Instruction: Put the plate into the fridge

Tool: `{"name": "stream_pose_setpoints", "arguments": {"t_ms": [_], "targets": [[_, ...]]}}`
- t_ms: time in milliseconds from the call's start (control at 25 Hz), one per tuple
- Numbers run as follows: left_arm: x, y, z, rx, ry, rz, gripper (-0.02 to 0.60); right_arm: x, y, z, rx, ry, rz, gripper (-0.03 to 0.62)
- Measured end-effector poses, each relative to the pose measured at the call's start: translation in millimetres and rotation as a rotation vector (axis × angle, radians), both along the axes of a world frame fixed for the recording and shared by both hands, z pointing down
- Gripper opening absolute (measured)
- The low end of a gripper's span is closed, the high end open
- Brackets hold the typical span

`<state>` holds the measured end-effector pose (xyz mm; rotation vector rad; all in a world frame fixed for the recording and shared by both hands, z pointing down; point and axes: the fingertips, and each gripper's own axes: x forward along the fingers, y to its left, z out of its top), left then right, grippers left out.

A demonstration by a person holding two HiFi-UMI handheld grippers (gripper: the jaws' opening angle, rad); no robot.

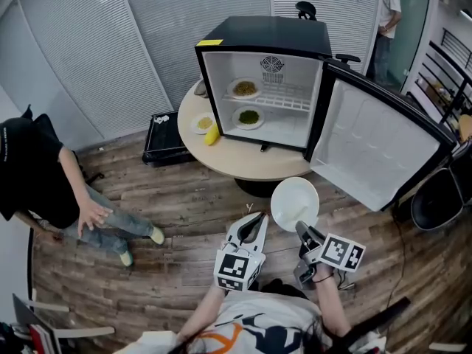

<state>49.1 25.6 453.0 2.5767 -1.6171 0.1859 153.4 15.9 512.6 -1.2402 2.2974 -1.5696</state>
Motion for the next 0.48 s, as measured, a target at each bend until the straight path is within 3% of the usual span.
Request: {"name": "stream_pose_setpoints", "arguments": {"t_ms": [480], "targets": [[7, -11, 10, -0.028, -0.009, 0.002, 0.012, 7, -9, 11, -0.024, -0.011, 0.005, 0.025]]}}
